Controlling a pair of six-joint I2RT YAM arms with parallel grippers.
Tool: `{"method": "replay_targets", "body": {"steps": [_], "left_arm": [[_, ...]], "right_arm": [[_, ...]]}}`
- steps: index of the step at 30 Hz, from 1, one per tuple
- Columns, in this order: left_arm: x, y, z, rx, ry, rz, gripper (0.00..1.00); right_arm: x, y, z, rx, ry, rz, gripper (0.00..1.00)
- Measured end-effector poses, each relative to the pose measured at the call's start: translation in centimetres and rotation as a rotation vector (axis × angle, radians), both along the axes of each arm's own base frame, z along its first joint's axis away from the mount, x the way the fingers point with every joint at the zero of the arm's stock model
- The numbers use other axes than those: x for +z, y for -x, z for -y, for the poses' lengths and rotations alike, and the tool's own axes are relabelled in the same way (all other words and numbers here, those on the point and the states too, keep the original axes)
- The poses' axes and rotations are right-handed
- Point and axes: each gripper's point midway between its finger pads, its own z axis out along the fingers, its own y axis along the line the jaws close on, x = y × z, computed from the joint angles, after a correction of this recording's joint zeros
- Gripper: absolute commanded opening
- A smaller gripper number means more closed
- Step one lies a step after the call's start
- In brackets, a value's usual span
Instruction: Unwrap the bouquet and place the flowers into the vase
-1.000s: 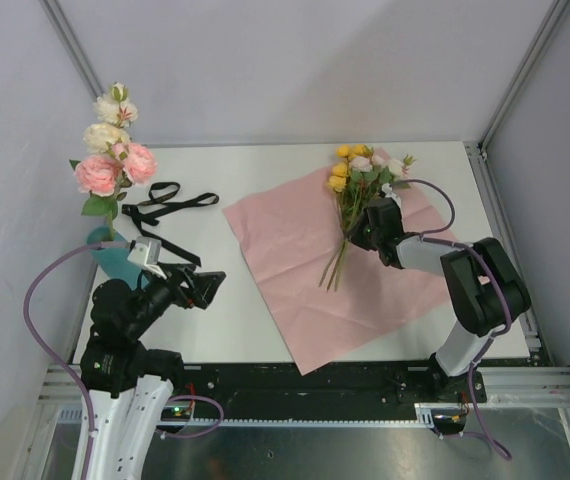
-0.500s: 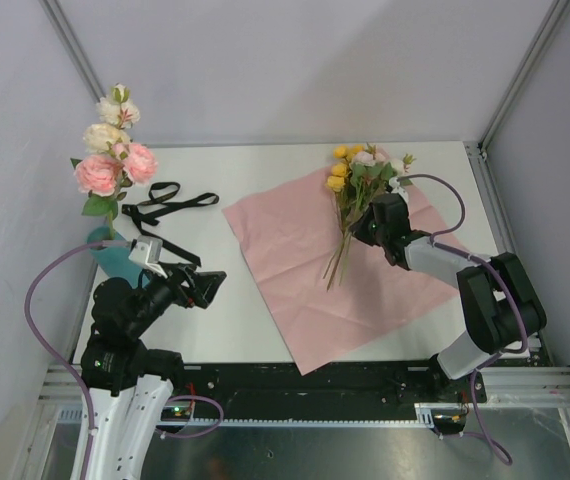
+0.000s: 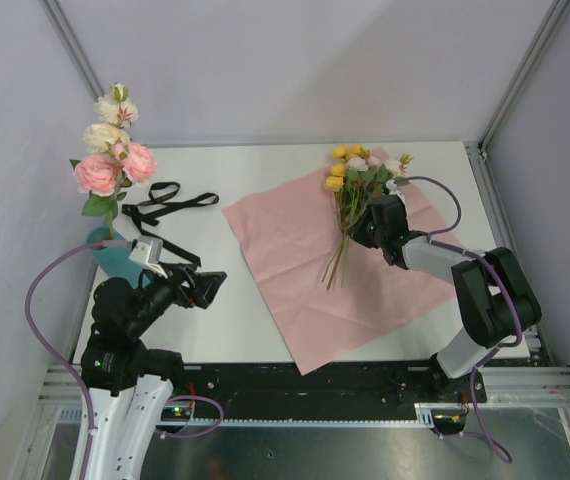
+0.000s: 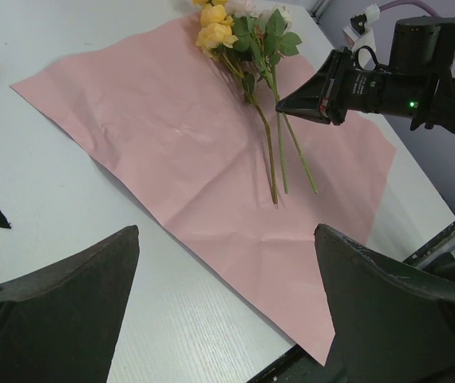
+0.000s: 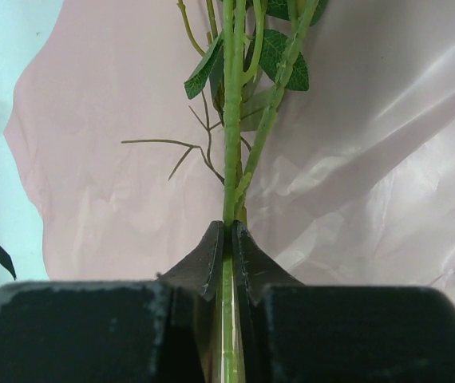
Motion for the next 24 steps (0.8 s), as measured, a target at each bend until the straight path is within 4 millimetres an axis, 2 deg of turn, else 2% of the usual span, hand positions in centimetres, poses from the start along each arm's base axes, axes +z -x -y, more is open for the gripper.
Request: {"method": "replay_targets", "body": {"steps": [2, 4, 6, 7, 9, 10, 11, 12, 16, 19, 20, 22, 24], "left_arm": [[0.0, 0.0, 0.0, 0.0, 0.0, 0.0, 0.95], [0.0, 0.0, 0.0, 0.0, 0.0, 0.0, 0.95], [0.0, 0.0, 0.0, 0.0, 0.0, 0.0, 0.95], [0.0, 0.0, 0.0, 0.0, 0.0, 0.0, 0.95], [0.0, 0.0, 0.0, 0.0, 0.0, 0.0, 0.95], [0.0, 0.0, 0.0, 0.0, 0.0, 0.0, 0.95], [0.0, 0.0, 0.0, 0.0, 0.0, 0.0, 0.95], [0.0, 0.0, 0.0, 0.0, 0.0, 0.0, 0.95], [0.0, 0.0, 0.0, 0.0, 0.0, 0.0, 0.95], [0.0, 0.0, 0.0, 0.0, 0.0, 0.0, 0.95], [0.0, 0.0, 0.0, 0.0, 0.0, 0.0, 0.95], [0.0, 0.0, 0.0, 0.0, 0.0, 0.0, 0.95], [0.0, 0.0, 0.0, 0.0, 0.0, 0.0, 0.95]], "right_arm": [[0.0, 0.0, 0.1, -0.001, 0.0, -0.001, 0.12], [0.0, 0.0, 0.1, -0.001, 0.001, -0.001, 0.03], [0.0, 0.0, 0.1, 0.002, 0.004, 0.0, 0.01], [0.0, 0.0, 0.1, 0.004, 0.003, -0.001, 0.04], [0.0, 0.1, 0.0, 0.014, -0.005, -0.004, 0.17], [0.0, 0.1, -0.1, 0.019, -0.01, -0.006, 0.16], [0.0, 0.2, -0.2, 0.025, -0.017, -0.008, 0.08], [0.1, 0.3, -0.4, 0.032, -0.026, -0.011, 0.04], [0.1, 0.4, -0.6, 0.043, -0.042, -0.018, 0.0], [0.1, 0.5, -0.7, 0.051, -0.054, -0.025, 0.19], [0.1, 0.5, -0.8, 0.051, -0.06, -0.027, 0.17], [0.2, 0.5, -0.9, 0.054, -0.068, -0.029, 0.06], [0.2, 0.6, -1.0, 0.059, -0.073, -0.029, 0.01]]}}
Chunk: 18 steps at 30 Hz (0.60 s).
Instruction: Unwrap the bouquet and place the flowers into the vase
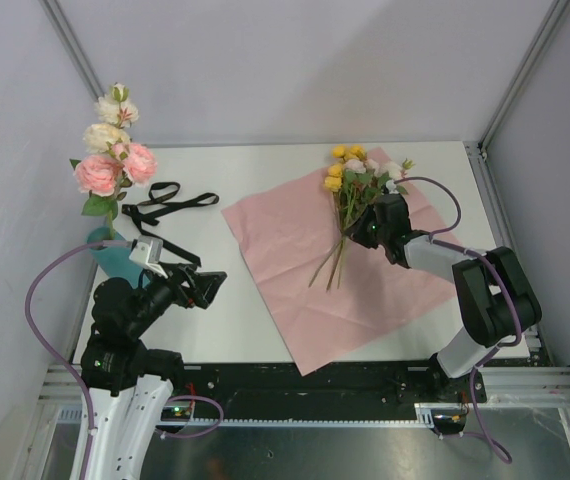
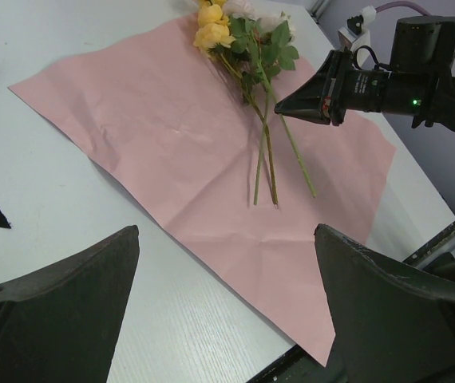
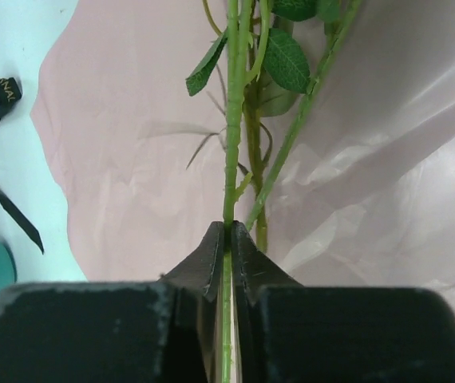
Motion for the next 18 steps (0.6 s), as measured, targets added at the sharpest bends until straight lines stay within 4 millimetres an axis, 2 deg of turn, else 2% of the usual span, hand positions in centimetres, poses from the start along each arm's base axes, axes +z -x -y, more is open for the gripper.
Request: {"method": "replay_targets", "body": {"steps": [12, 18], "left_arm": [[0.0, 0.0, 0.0, -0.001, 0.0, -0.002, 0.94], [-0.5, -0.3, 0.2, -0.001, 0.012, -0.039, 0.88]], "right_arm": [[0.6, -0.1, 0.1, -0.006, -0.01, 0.009, 0.0], [4.6, -0.2, 0.3, -0.017, -0.038, 0.103, 0.0]]}}
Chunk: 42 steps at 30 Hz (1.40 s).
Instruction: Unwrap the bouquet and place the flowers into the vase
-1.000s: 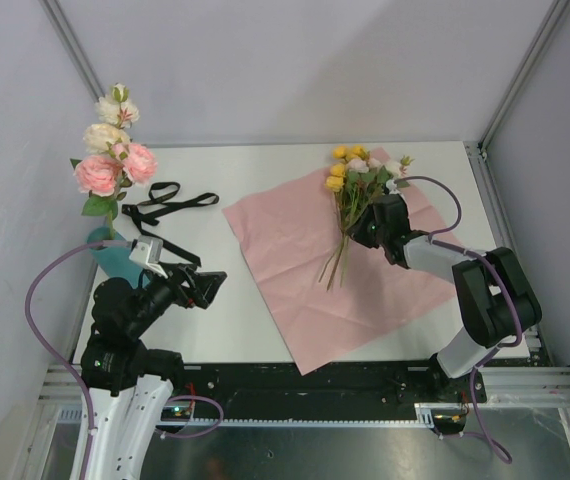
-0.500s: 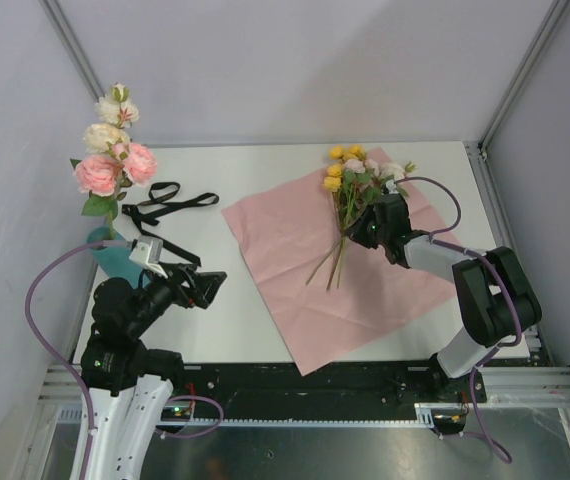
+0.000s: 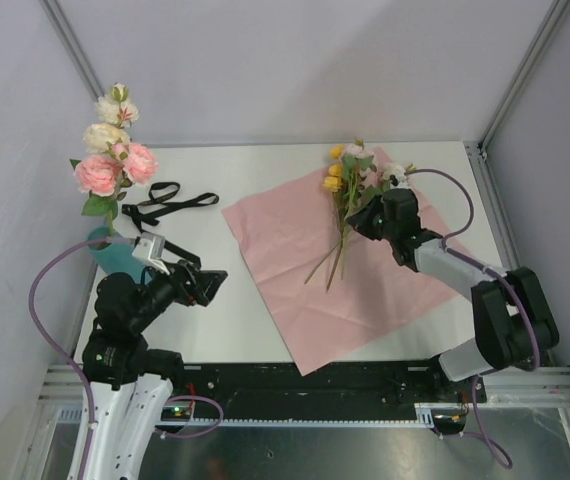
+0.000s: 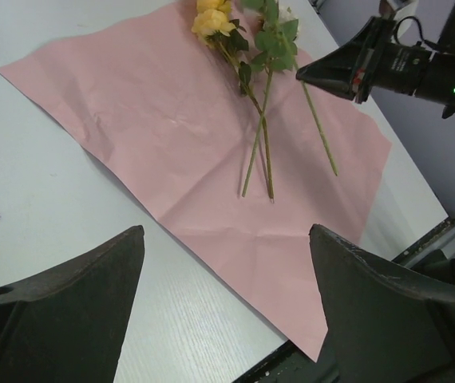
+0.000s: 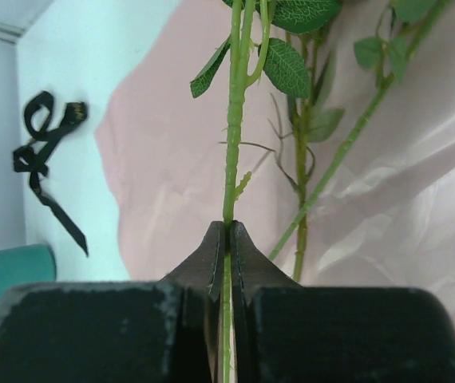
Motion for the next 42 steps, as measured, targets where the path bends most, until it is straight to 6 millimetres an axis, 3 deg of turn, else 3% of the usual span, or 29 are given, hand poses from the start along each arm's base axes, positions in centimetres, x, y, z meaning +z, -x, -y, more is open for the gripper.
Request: {"method": "replay_targets", "body": {"steps": [8, 14, 17, 22, 28, 37, 42], "left_arm": [[-0.1, -0.1, 0.9, -0.042, 0.037, -0.062, 0.92], [2.7, 0.1, 1.3, -0.066, 0.059, -0.022, 0.93], [4.3, 0.0, 1.6, -0.084, 0.072, 0.006, 0.92], [5.5, -0.3, 2.1, -0.109, 0.094, 0.018, 0.86], [6.6, -0.4, 3.5, -0.172, 0.142, 0.023, 0.81], [9.5, 0.3, 6.0, -0.271, 0.241, 0.075, 0.71], [10.2, 0.0, 6.8, -0.29, 0.303, 0.096, 0.61]], "right_arm": [[6.2, 1.1, 0.1, -0.007, -0.031, 0.155, 0.0], [9.6, 3.0, -1.4, 0.061, -0.056, 0.254, 0.0], [11.1, 5.2, -3.6, 0.149, -0.073, 0.312, 0.0], [13.4, 10.6, -9.1, 0.341, -0.132, 0.41, 0.0], [14.9, 17.5, -14.8, 0.534, -0.195, 0.487, 0.0], [17.4, 23.0, -18.2, 0.632, -0.259, 0.61, 0.0], [17.1, 24.6, -19.5, 0.679, -0.257, 0.632, 0.0]]}}
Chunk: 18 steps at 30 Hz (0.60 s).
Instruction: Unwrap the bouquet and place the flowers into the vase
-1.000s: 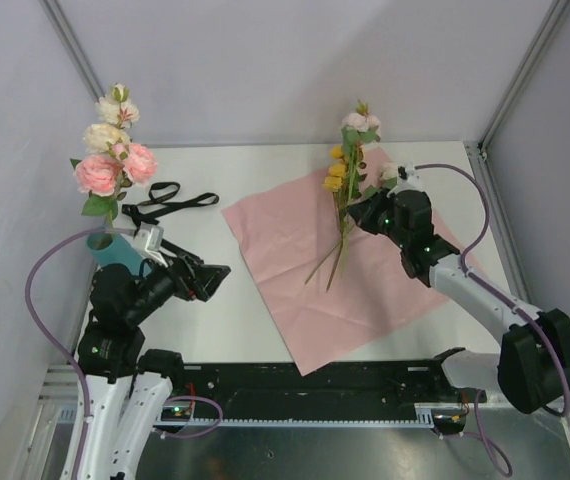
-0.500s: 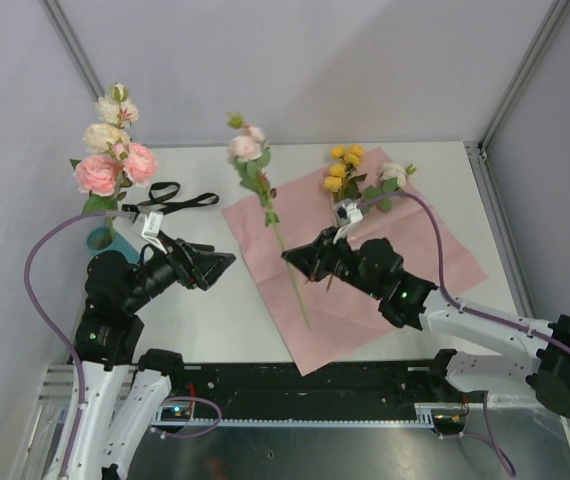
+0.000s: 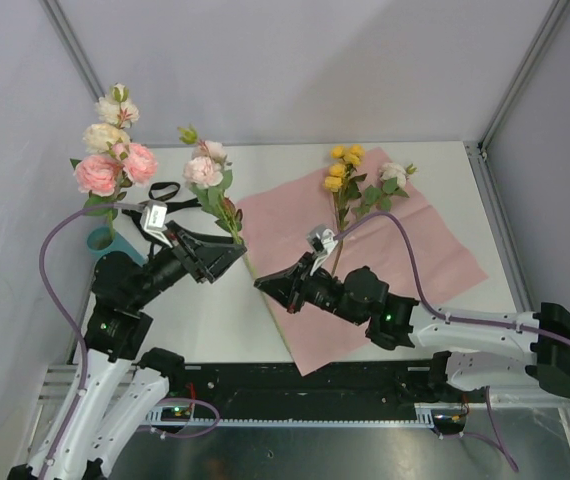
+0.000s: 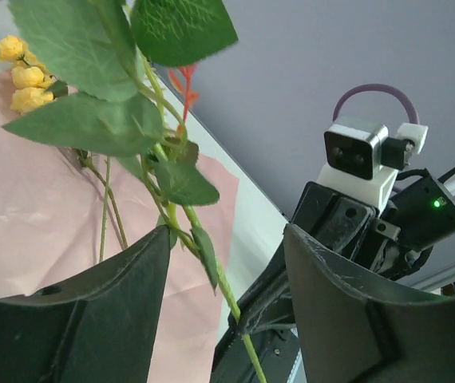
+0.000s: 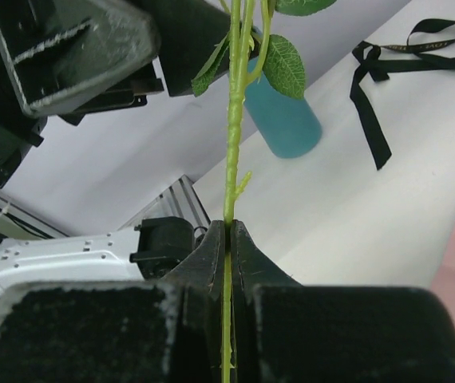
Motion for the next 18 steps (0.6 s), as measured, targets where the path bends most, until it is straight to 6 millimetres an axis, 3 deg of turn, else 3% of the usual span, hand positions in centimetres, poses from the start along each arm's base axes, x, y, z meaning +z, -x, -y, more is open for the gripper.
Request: {"method": "replay_targets", "body": {"steps": [6, 12, 15, 18], "left_arm": [[-1.2, -1.0, 0.6, -0.004, 0.033, -0.038, 0.4], [-2.7, -1.3, 0.7, -0.002, 0.031, -0.076, 0.04], [-2.6, -1.1, 0.7, -0.003, 0.032, -0.063, 0.01], [-2.4, -0.7, 0.5, -0.003, 0.033, -0.041, 0.0]], "right_arm": [[-1.5, 0.4, -0.7, 0.014, 0.042, 0.01, 0.0], [-2.6, 0.6, -0.8, 0.02, 0.073, 0.02, 0.02], [-3.0, 0.5, -0.9, 0.02, 0.081, 0.019, 0.09], [-3.0, 0.5, -1.0, 0.021, 0.082, 0.023, 0.24]]}}
